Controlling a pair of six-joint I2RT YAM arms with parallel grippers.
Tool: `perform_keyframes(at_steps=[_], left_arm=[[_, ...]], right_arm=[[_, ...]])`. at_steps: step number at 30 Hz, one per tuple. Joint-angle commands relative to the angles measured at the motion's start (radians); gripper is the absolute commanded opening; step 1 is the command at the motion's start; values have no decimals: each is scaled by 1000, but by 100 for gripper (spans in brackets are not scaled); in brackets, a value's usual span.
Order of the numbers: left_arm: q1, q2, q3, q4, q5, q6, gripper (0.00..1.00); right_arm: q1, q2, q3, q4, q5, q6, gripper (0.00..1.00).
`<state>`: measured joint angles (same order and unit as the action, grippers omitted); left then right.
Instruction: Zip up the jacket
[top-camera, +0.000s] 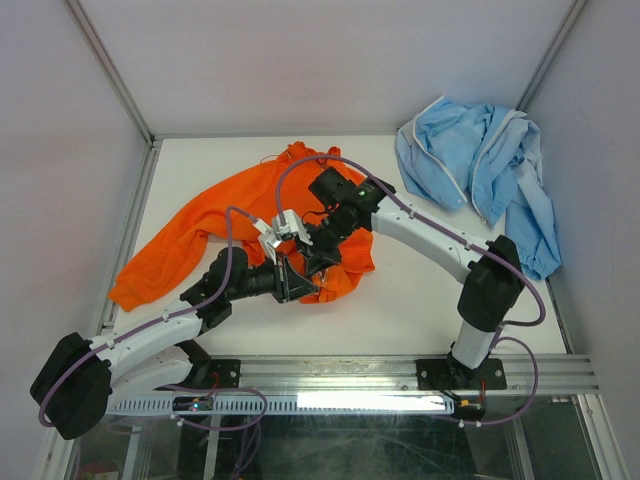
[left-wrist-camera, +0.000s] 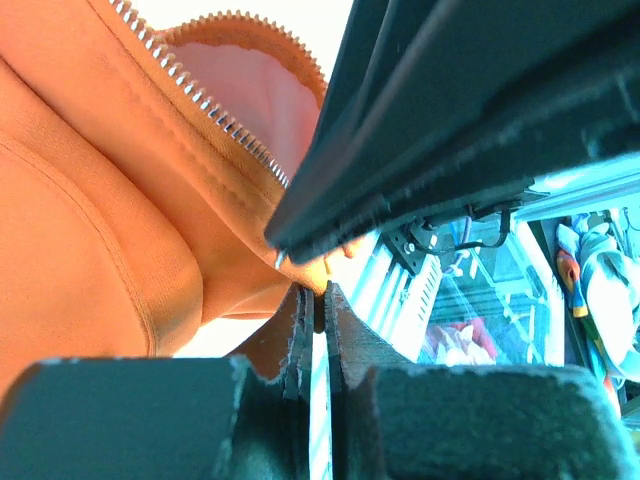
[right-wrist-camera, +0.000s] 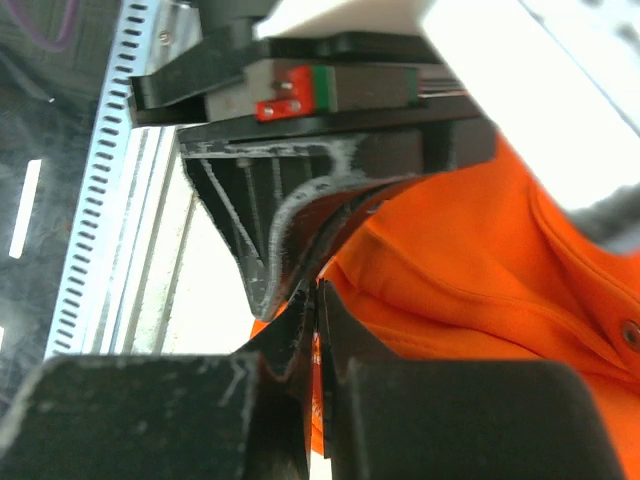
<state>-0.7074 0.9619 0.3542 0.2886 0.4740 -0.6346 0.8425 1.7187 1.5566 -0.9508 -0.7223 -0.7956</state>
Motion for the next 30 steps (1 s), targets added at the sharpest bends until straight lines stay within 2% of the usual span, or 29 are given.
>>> perform_keyframes(at_steps=[1,8,15,17,20,21,22,23,24,27,30], left_arm=[[-15,-30,9,20,27,-7,0],[-37,-34,-23,10,46,-70,0],[-85,-62,-90,-66,26,-181,0],[-88,-87,-115,-118,5,-214,0],[-89,-138,-106,-222,-36,-212,0],[-88,-157,-84,-266,-60,-204,3],[-88,-176,-57,-308,-95,-196,12],[-88,-193,-24,-346,-134,-192,28],[-88,-205,13,-376,-171,-185,35],[-84,-212,124,-425,-283,-152,53],[-68,-163,224,-440,-402,-103,62]], right_arm=[[-41,-144,-97,325,165,207,0],[-143,-259,-284,719,285,478,0],[-249,-210,-329,1014,503,660,0],[-261,-189,-318,1059,485,674,0],[-255,-183,-319,1077,357,707,0],[-242,-190,-335,1083,332,713,0],[-228,-199,-355,1085,310,713,0],[-208,-217,-378,1090,295,713,0],[-190,-234,-408,1102,284,718,0],[-152,-292,-504,1173,273,755,0],[-113,-354,-587,1239,273,755,0]])
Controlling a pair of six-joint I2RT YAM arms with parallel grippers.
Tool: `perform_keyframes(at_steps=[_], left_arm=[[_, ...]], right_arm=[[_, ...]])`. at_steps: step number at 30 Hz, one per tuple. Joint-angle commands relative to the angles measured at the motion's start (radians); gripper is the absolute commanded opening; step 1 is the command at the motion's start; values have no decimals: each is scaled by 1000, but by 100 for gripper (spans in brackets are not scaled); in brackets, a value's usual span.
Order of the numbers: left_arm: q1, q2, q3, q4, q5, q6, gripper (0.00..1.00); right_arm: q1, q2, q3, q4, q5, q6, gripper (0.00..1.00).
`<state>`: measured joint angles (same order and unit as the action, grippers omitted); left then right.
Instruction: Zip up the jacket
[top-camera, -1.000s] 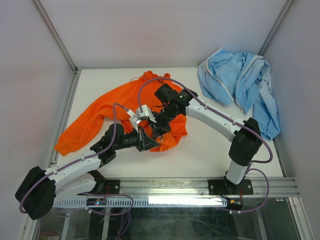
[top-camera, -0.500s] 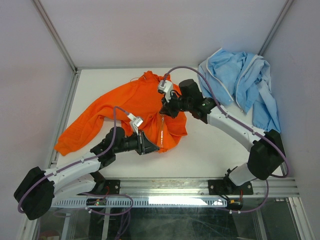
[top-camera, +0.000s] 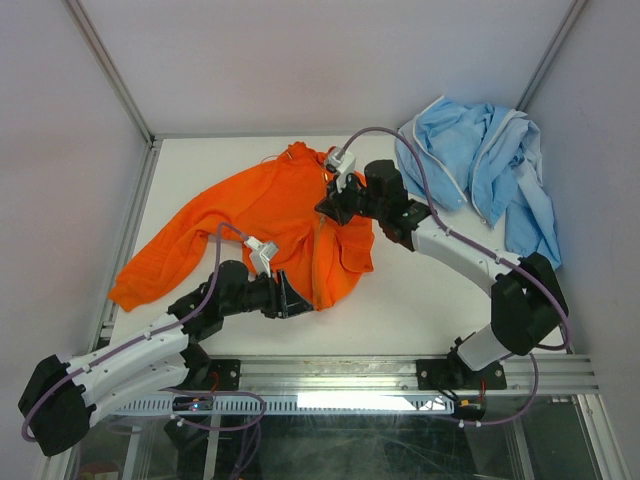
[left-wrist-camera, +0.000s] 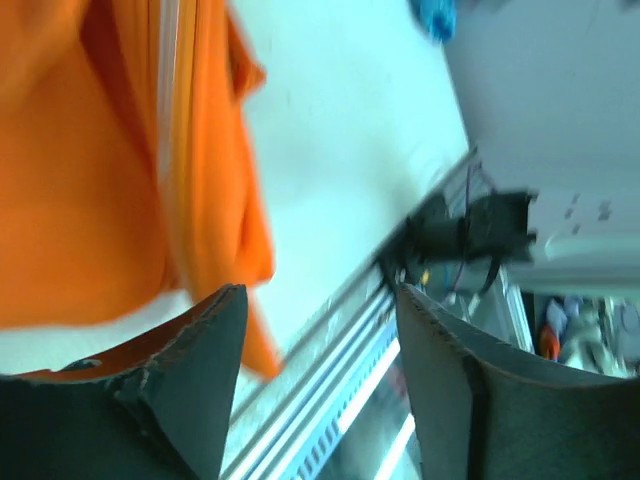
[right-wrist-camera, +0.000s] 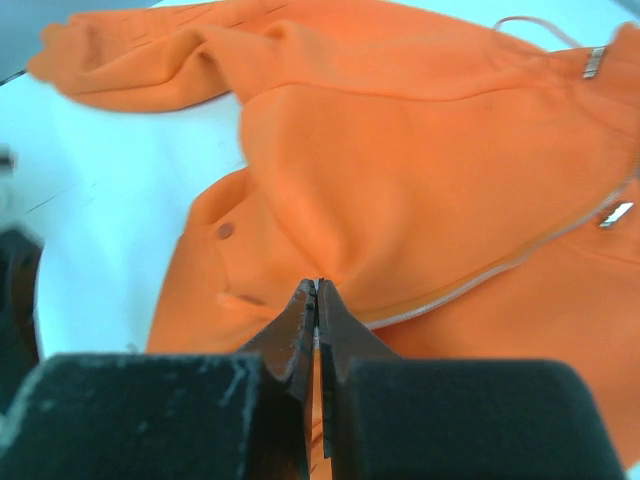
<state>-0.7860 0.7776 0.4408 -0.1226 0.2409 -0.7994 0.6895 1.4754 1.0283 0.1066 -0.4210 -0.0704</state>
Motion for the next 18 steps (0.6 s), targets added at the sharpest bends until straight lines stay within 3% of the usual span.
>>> perform_keyframes(at_steps=[1,8,13,15,18], left_arm=[[20,49,163,-24,-188,72,65],[65,246,258,51,-199,114,67],[65,262,240,60,-194,124,66],[66,261,230,79,-199,134,60],[66,293,234,112,-183,149,42]], right_arm=[[52,-133,-80,198,-17,79,0],[102,-192,-149,254,33,164,0],[110,-209,-155,261,65,176,0],[114,-203,-151,263,59,179,0],[123,-193,-155,278,52,189,0]])
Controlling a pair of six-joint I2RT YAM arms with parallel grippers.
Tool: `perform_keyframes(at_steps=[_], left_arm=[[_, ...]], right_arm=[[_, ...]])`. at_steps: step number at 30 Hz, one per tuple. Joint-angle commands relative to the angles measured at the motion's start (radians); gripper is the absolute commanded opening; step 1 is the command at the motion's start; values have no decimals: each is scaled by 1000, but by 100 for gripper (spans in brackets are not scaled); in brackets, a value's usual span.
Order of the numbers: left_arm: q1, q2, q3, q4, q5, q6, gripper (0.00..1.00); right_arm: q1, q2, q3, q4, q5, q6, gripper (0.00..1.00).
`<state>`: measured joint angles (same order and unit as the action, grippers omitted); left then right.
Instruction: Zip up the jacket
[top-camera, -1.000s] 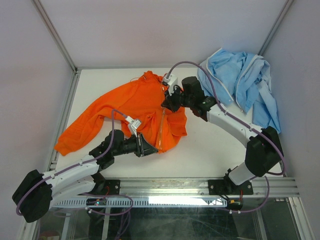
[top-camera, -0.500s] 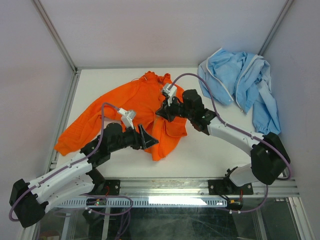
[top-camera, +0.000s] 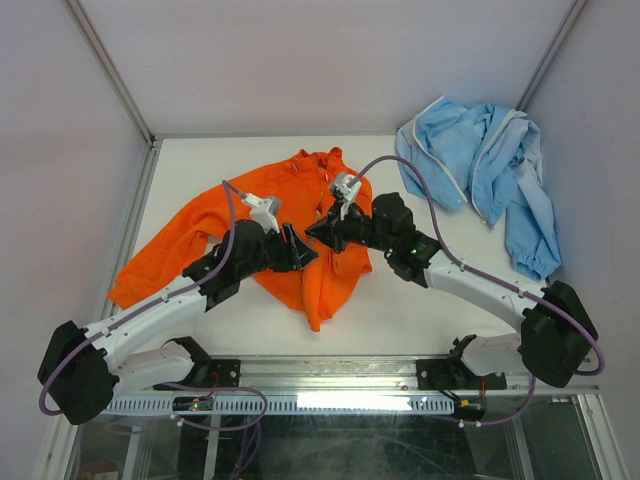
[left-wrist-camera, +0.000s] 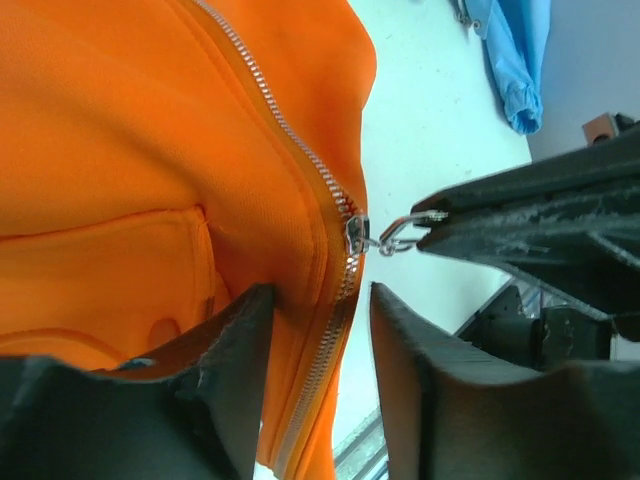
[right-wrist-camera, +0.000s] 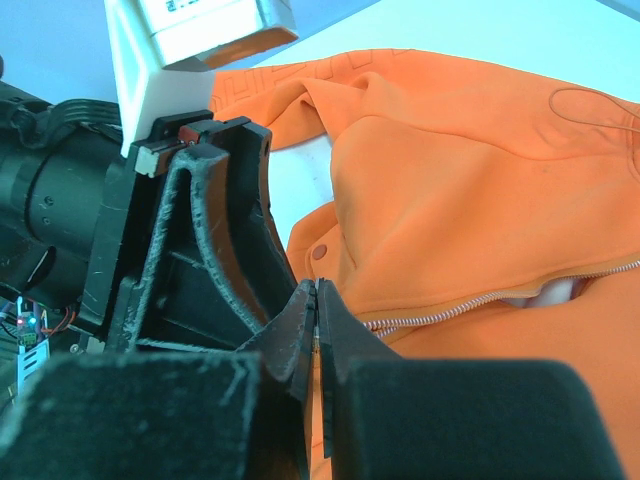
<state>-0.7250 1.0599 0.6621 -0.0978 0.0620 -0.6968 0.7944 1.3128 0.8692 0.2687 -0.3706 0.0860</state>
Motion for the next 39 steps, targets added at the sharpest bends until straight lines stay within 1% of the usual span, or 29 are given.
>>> perform_keyframes(at_steps=[1,4,5,9,10,13,17,20,23,28,31,33,36,39], left_arm=[[4,29,22,90,9,53,33],[5,65,21,88,57,64,7],[5,64,11,85,73,62,0],[3,1,-78,62,119,30,0],[2,-23,-109,57,129,17,0],[-4,-97,-195,42,158,-30,0],[-10,-150,-281,8,184,-79,0],[-10,-192,-308,-45,166,-104,0],[-10,-227,-297,-123,112,-109,0],[-7,-235,-193,-261,-40,-64,0],[6,-204,-88,-356,-136,0,0],[27,-188,10,-410,-199,59,0],[71,-170,138,-486,-262,163,0],[120,-154,252,-541,-328,259,0]], right_arm=[[18,-27,3,120,3,34,0],[15,-17,5,120,45,16,0],[11,-14,11,116,76,1,0],[-55,19,54,105,189,-31,0],[-94,36,69,100,209,-34,0],[-173,104,128,102,244,-32,0],[-247,214,211,99,260,-26,0],[-321,283,260,105,295,-11,0],[-418,315,286,128,330,26,0],[-557,279,274,128,293,76,0],[-608,189,206,132,278,79,0],[-643,125,151,129,280,85,0],[-694,18,75,111,313,86,0],[-759,-75,53,52,353,76,0]])
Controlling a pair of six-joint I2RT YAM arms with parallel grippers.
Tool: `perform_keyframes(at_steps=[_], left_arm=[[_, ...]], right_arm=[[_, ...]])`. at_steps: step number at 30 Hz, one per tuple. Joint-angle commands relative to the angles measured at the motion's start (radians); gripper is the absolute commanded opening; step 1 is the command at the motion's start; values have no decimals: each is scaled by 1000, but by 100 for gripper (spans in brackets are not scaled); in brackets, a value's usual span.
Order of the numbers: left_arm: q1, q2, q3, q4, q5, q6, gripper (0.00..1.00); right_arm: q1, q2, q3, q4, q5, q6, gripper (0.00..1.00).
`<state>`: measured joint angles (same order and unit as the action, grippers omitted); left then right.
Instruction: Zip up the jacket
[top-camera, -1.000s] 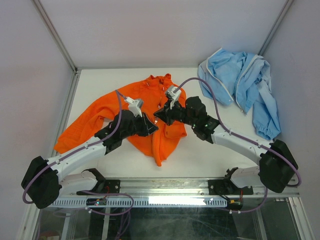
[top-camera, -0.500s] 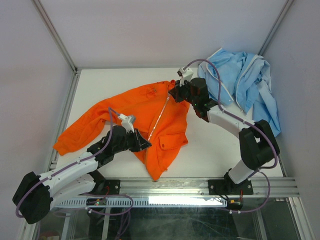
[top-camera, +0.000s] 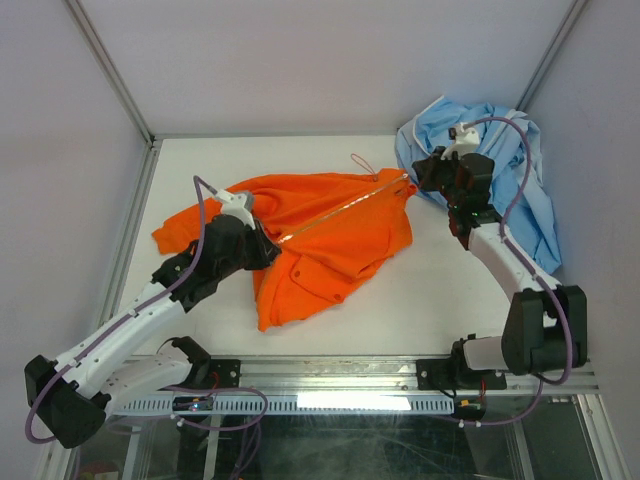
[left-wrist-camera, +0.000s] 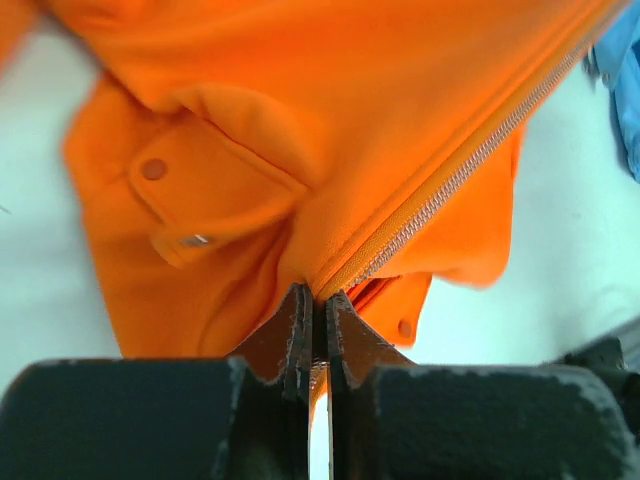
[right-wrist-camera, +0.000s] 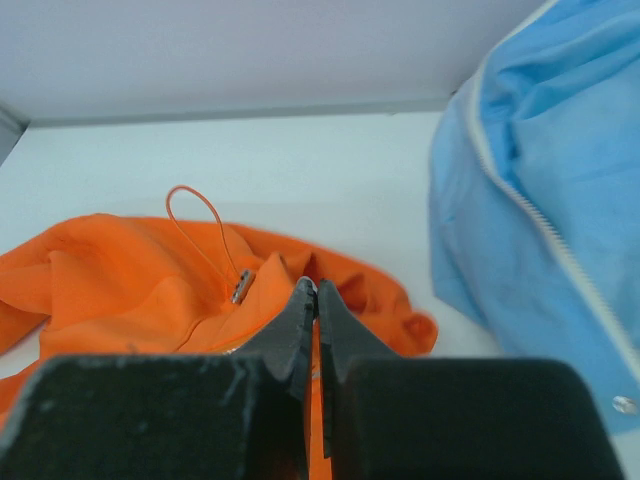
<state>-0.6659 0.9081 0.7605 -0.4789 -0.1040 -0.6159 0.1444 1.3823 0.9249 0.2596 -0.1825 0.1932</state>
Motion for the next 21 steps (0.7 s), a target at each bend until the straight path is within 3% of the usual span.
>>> perform_keyframes(at_steps=[1,6,13,17,20,21], left_arm=[[73,1,184,-170,-190,209,0],[98,21,239,-176,-284,309,0],[99,41,90,-64,-120,278,0],[99,45,46,-66,-106,234,14],[100,12,40,-74,-154,215,42],[100,-2,45,-75,-168,213,45]], right_arm=[[-136,-170,-2,32,173,-28,0],[-233,-283,0,-88,156,-20,0],[-198,-389,-144,-152,-196,30,0],[-119,-409,-229,-206,-223,46,0],[-64,-438,-290,-211,-225,51,19],[-58,-450,-307,-222,-223,51,25]])
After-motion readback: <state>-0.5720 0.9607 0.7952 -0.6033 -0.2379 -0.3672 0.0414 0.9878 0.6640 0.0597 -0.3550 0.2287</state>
